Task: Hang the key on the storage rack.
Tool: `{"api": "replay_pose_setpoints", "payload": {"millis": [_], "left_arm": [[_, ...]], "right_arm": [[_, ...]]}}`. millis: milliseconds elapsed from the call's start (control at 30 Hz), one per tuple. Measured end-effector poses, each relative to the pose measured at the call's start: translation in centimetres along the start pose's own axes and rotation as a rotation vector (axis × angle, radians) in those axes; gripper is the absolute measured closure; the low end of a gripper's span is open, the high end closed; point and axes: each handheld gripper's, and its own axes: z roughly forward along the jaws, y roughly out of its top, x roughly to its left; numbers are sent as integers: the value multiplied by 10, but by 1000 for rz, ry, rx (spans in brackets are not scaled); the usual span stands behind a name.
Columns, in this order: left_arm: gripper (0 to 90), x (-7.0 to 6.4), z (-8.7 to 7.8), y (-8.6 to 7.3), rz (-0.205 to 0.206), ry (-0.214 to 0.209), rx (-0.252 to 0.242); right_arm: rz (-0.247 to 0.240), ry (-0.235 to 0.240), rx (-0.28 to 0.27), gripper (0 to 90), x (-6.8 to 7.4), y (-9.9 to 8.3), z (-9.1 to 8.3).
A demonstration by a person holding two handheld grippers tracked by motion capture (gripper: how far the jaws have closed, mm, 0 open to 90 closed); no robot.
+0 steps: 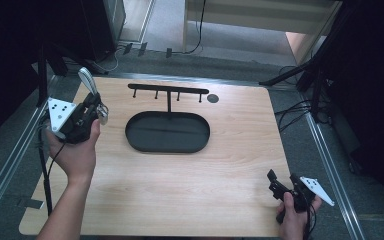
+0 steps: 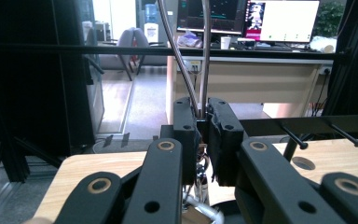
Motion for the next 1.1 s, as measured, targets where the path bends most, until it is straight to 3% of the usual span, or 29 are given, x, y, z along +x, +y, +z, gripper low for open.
{"api": "replay_pose_setpoints", "payload": {"millis": [300,1100], "left_arm": [[831,-8,1,-13,-33,-17,-19],[831,-30,14,-35,-13,-51,18]], "right_arm": [[-2,-2,2,88,1,0,0],[-3,-1,2,88,1,0,0]]}}
